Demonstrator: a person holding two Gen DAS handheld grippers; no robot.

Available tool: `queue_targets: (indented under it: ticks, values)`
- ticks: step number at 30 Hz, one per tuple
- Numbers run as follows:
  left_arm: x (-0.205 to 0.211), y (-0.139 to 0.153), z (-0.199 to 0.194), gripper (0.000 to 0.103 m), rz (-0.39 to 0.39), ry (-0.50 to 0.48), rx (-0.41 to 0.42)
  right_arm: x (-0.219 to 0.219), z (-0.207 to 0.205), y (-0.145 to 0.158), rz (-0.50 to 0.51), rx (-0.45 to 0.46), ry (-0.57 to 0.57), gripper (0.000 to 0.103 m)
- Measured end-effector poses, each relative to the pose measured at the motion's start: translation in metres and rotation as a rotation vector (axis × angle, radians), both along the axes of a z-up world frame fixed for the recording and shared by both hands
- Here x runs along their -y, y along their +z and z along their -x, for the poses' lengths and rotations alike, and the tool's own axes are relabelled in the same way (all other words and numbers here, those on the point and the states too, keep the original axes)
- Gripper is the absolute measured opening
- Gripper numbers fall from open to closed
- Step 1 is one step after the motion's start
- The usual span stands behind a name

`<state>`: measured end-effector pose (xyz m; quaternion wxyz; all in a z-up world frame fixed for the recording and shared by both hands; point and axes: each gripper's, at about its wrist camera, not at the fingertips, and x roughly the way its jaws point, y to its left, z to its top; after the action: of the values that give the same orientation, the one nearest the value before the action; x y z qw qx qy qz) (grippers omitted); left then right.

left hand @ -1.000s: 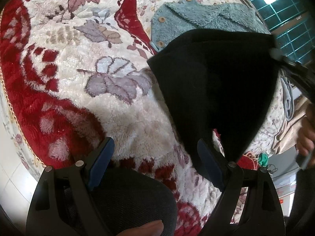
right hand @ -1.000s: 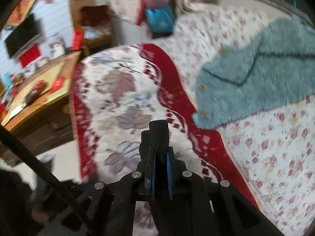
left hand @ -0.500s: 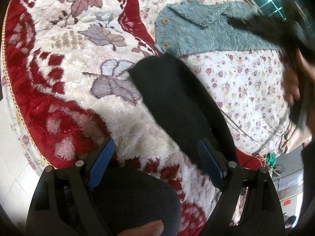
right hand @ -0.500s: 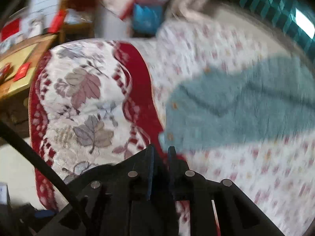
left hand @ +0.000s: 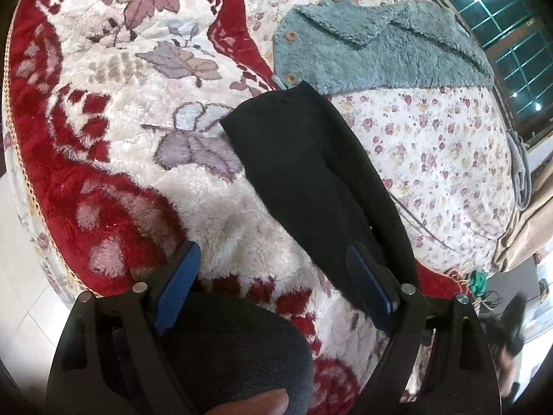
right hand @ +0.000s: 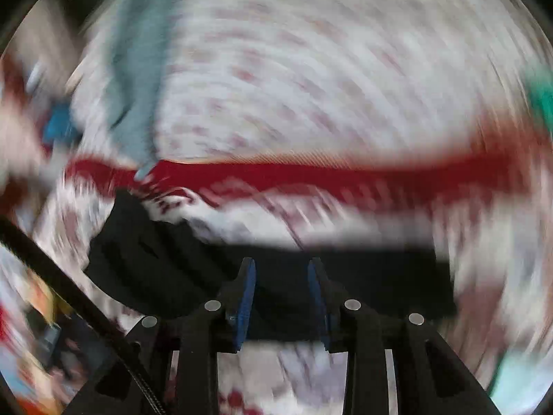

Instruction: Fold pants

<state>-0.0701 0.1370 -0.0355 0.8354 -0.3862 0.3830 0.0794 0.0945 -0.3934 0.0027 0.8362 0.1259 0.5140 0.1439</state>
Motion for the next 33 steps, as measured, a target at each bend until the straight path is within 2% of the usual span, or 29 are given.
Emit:
queue_targets:
  ticks: [3,6,8,12,19,22,24,25,26,28,30,33]
  values:
    - [0.003,0.001,-0.001,0.086,-0.025,0.001,-0.011,0.03,0.018,-0.04,-0.212,-0.072,-0.005,0.03]
    - [0.005,0.001,-0.002,0.086,-0.04,-0.001,-0.02,0.055,0.018,-0.067,-0.392,-0.103,-0.148,0.031]
    - [0.005,0.002,-0.001,0.086,-0.049,0.001,-0.022,0.074,0.012,-0.08,-0.464,-0.114,-0.256,0.031]
    - [0.005,0.001,-0.002,0.086,-0.049,0.002,-0.023,0.109,0.011,-0.093,-0.44,-0.101,-0.457,0.031]
    - [0.005,0.001,-0.002,0.086,-0.052,-0.002,-0.026,0.128,0.001,-0.112,-0.469,-0.108,-0.548,0.031]
    - [0.005,0.001,-0.002,0.086,-0.054,-0.002,-0.026,0.134,-0.005,-0.123,-0.533,-0.097,-0.546,0.031]
    - [0.005,0.001,-0.002,0.086,-0.055,-0.003,-0.027,0.134,-0.006,-0.124,-0.556,-0.084,-0.493,0.03]
    - [0.005,0.001,-0.001,0.086,-0.055,-0.004,-0.028,0.129,-0.008,-0.12,-0.515,-0.078,-0.471,0.018]
    - [0.005,0.001,-0.002,0.086,-0.056,-0.003,-0.028,0.126,-0.009,-0.113,-0.45,-0.057,-0.467,0.013]
    - [0.005,0.001,-0.002,0.086,-0.059,-0.003,-0.029,0.12,-0.014,-0.106,-0.412,-0.051,-0.425,0.006]
    - [0.006,0.001,-0.002,0.086,-0.066,-0.003,-0.034,0.118,-0.022,-0.096,-0.383,-0.037,-0.412,0.005]
    - [0.007,0.001,-0.004,0.086,-0.081,-0.003,-0.044,0.133,-0.04,-0.082,-0.473,-0.002,-0.464,0.005]
